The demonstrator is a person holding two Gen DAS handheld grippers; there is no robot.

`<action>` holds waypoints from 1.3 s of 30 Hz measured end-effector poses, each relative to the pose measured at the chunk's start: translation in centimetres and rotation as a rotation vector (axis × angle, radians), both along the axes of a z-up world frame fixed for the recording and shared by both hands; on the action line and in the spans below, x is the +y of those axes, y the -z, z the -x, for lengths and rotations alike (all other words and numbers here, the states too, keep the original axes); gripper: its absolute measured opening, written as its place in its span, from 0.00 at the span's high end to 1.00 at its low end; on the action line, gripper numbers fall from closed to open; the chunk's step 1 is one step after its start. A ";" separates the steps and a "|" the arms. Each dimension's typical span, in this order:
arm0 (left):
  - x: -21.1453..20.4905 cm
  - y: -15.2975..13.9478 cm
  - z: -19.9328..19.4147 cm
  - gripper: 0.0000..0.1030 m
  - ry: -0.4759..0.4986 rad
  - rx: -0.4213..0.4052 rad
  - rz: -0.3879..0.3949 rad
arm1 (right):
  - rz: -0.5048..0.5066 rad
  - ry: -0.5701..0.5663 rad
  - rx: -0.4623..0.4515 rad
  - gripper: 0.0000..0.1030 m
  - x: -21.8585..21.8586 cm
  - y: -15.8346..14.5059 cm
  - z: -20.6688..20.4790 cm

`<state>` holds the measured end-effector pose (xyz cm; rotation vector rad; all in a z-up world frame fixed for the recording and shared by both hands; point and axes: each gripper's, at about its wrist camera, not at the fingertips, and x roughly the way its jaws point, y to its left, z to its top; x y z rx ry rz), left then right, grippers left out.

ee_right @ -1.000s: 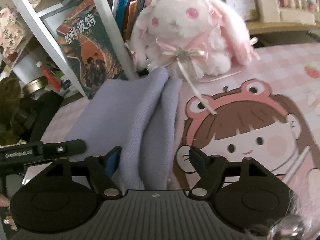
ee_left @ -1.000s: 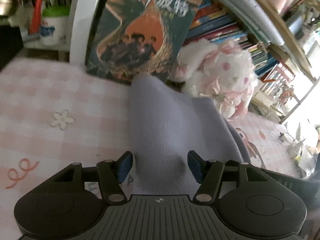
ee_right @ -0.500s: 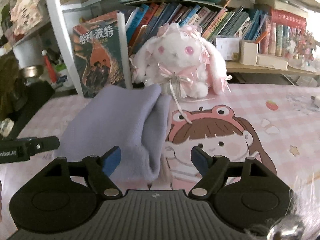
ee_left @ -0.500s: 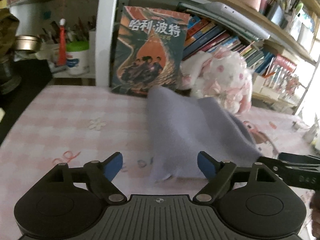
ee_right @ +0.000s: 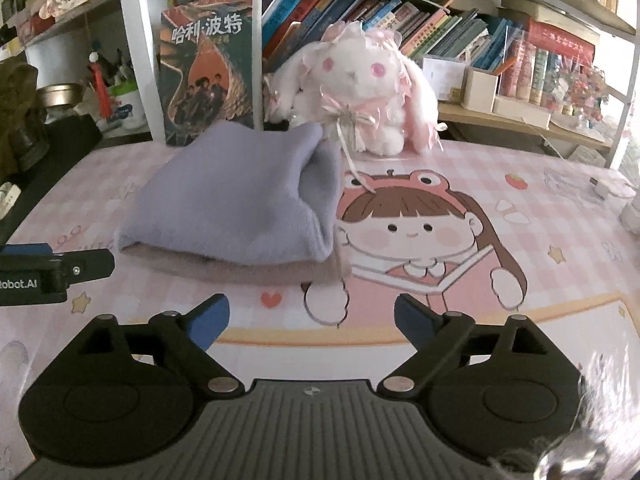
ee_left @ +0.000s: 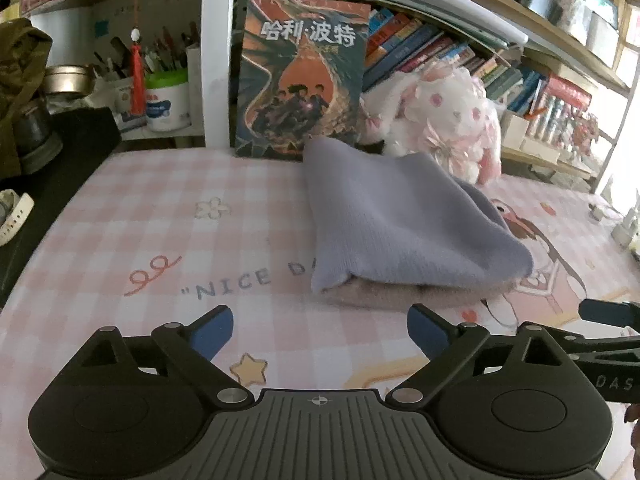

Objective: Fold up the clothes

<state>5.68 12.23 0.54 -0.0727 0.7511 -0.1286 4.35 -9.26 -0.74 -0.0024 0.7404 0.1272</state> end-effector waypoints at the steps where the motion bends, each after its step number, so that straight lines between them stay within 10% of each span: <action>1: 0.0 0.0 0.2 0.07 0.004 0.003 -0.001 | 0.003 -0.001 0.000 0.11 0.1 0.0 0.3; 39: -0.3 -0.1 1.9 0.03 0.017 0.024 -0.014 | -0.012 0.080 0.034 0.06 0.3 0.2 2.9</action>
